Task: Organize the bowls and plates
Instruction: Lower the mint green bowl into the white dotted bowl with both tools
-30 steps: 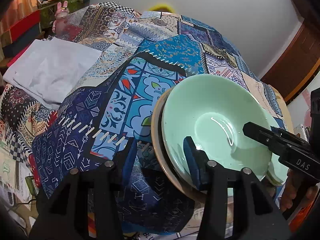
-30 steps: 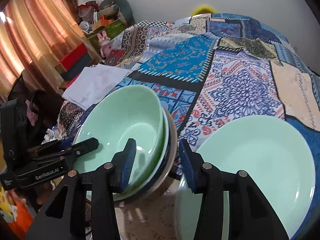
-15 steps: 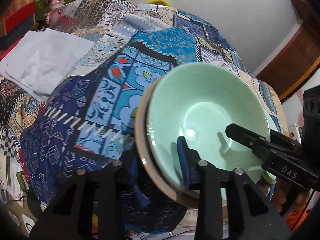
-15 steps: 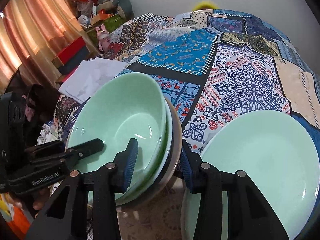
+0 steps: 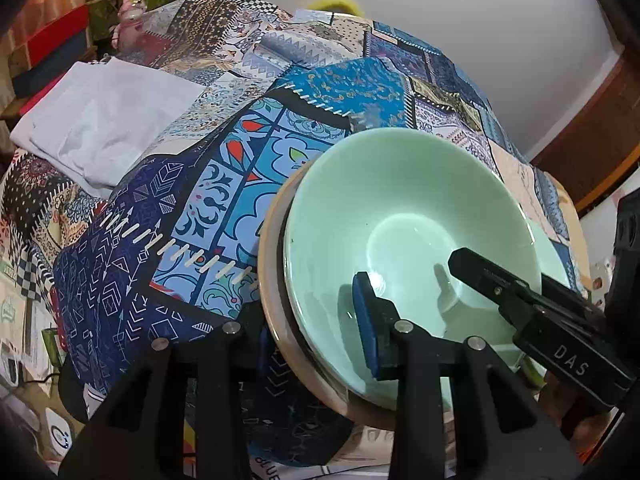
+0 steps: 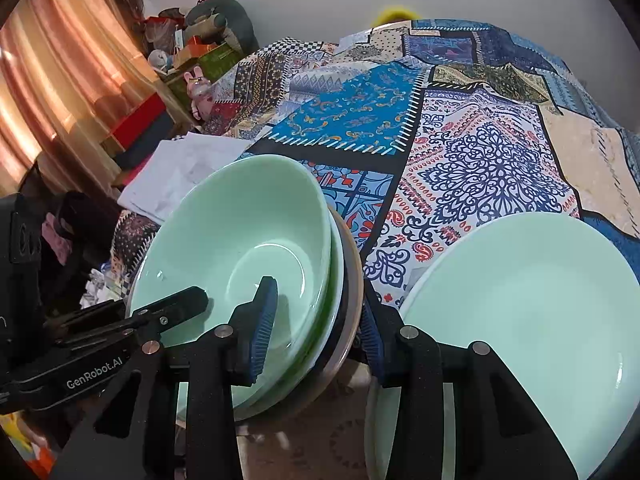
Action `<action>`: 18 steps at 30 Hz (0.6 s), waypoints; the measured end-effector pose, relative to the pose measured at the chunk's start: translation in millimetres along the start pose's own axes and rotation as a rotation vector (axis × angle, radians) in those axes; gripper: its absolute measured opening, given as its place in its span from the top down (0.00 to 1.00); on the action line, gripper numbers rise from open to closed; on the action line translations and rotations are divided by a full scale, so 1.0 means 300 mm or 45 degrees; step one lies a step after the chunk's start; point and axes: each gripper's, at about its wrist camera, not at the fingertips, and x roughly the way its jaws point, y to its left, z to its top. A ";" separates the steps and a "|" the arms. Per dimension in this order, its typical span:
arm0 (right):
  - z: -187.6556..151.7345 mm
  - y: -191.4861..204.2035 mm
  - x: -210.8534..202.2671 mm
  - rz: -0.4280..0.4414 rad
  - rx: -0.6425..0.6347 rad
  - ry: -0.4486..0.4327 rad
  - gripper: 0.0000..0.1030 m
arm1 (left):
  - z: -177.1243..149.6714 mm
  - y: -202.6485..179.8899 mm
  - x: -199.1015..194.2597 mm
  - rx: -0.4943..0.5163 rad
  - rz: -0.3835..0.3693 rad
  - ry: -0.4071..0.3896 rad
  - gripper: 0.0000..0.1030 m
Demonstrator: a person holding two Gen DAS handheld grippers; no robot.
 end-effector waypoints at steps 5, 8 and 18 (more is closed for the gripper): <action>-0.005 -0.010 -0.019 0.014 0.040 -0.027 0.65 | -0.001 -0.019 -0.005 0.018 0.018 0.003 0.67; -0.003 -0.016 -0.033 0.015 0.052 -0.038 0.65 | -0.002 -0.031 -0.011 0.021 0.005 0.006 0.67; 0.009 -0.025 -0.123 0.016 0.068 -0.123 0.65 | 0.020 -0.096 -0.077 0.076 0.002 -0.064 0.67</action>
